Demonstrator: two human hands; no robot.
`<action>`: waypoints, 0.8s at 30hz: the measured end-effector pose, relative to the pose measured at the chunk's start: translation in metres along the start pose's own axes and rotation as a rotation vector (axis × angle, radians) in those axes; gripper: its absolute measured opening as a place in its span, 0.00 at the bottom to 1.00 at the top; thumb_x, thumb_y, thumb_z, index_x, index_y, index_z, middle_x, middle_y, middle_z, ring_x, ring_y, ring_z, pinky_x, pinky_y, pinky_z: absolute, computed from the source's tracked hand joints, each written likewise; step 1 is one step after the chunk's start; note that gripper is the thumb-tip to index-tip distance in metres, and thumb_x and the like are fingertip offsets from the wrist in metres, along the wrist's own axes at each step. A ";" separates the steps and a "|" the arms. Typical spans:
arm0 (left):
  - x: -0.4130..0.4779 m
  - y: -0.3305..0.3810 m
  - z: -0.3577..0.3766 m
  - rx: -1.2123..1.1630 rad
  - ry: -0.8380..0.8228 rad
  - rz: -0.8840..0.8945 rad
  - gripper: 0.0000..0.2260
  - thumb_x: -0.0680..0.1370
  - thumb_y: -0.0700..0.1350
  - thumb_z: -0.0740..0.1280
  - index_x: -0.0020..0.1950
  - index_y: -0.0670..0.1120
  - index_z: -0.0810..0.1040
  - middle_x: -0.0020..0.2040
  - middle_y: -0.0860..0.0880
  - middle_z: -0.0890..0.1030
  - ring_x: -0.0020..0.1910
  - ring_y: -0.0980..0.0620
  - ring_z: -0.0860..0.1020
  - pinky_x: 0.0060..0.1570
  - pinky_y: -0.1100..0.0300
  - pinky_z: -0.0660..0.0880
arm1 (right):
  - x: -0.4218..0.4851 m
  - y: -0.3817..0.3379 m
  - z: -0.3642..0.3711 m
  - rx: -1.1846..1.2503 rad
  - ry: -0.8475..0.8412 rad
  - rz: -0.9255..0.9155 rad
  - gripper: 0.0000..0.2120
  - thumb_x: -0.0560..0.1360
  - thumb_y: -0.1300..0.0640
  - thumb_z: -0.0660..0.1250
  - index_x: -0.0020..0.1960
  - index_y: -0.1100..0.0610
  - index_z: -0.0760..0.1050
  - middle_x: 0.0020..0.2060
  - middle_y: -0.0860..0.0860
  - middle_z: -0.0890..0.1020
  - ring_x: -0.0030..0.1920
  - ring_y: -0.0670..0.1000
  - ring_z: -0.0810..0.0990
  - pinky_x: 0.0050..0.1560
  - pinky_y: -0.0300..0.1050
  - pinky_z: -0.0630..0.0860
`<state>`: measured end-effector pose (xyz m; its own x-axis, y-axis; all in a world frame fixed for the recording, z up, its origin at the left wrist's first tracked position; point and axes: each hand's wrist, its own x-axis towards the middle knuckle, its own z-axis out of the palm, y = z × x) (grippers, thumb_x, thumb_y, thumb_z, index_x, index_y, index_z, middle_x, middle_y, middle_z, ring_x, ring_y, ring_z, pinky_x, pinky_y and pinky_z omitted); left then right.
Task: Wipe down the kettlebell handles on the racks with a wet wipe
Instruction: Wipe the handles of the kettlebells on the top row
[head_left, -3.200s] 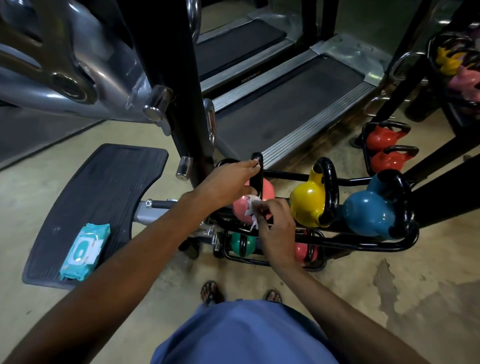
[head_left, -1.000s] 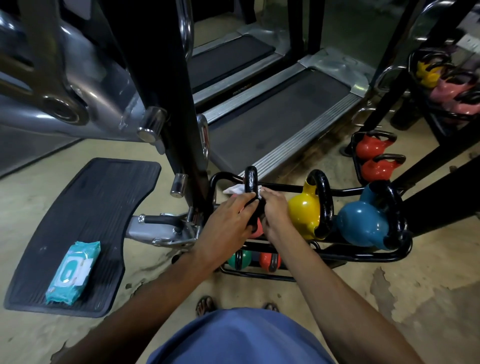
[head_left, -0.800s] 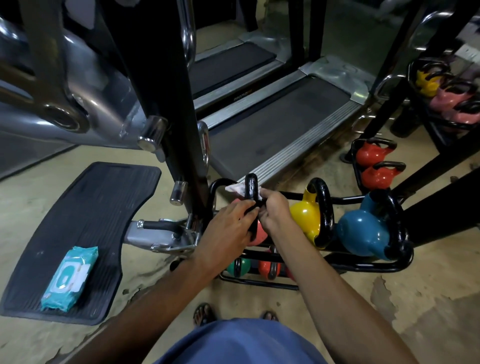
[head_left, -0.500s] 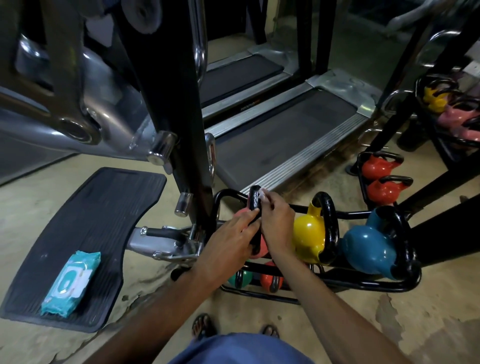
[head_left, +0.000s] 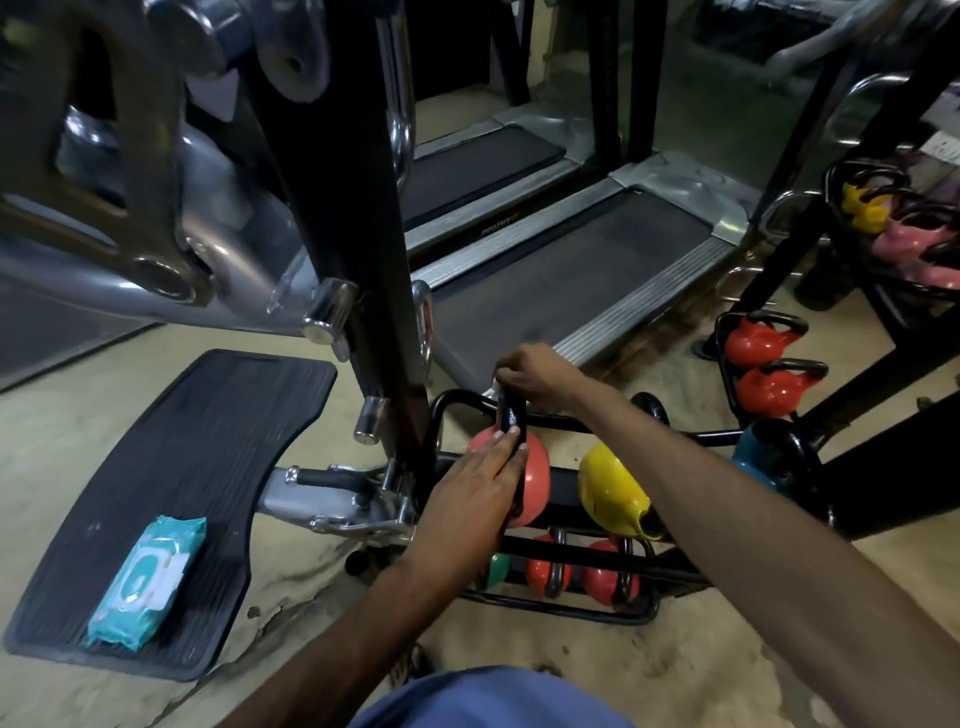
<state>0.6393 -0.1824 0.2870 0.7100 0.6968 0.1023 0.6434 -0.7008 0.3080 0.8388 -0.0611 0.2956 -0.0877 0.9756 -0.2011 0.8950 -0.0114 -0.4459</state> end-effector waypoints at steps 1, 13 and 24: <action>0.000 0.001 0.000 0.002 0.011 0.001 0.37 0.79 0.42 0.69 0.82 0.48 0.51 0.83 0.48 0.50 0.81 0.50 0.51 0.75 0.57 0.44 | 0.000 -0.005 -0.006 -0.083 -0.065 -0.075 0.11 0.79 0.57 0.65 0.47 0.61 0.83 0.44 0.61 0.84 0.44 0.61 0.82 0.42 0.48 0.72; 0.001 0.001 0.002 0.026 0.033 0.015 0.36 0.77 0.41 0.71 0.81 0.45 0.57 0.81 0.45 0.57 0.80 0.47 0.58 0.73 0.56 0.44 | -0.003 -0.007 -0.001 -0.309 0.025 0.000 0.11 0.77 0.57 0.63 0.36 0.59 0.76 0.40 0.64 0.83 0.43 0.65 0.83 0.40 0.49 0.73; 0.003 -0.005 0.005 -0.022 0.025 0.021 0.32 0.77 0.42 0.72 0.79 0.47 0.63 0.80 0.47 0.62 0.79 0.50 0.60 0.76 0.56 0.55 | -0.052 -0.025 0.055 1.759 0.509 0.788 0.12 0.78 0.71 0.58 0.38 0.62 0.71 0.31 0.58 0.73 0.24 0.50 0.74 0.22 0.36 0.72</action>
<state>0.6404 -0.1777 0.2808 0.7156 0.6858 0.1323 0.6217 -0.7118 0.3267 0.7970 -0.1237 0.2688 0.4339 0.6065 -0.6662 -0.6949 -0.2454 -0.6760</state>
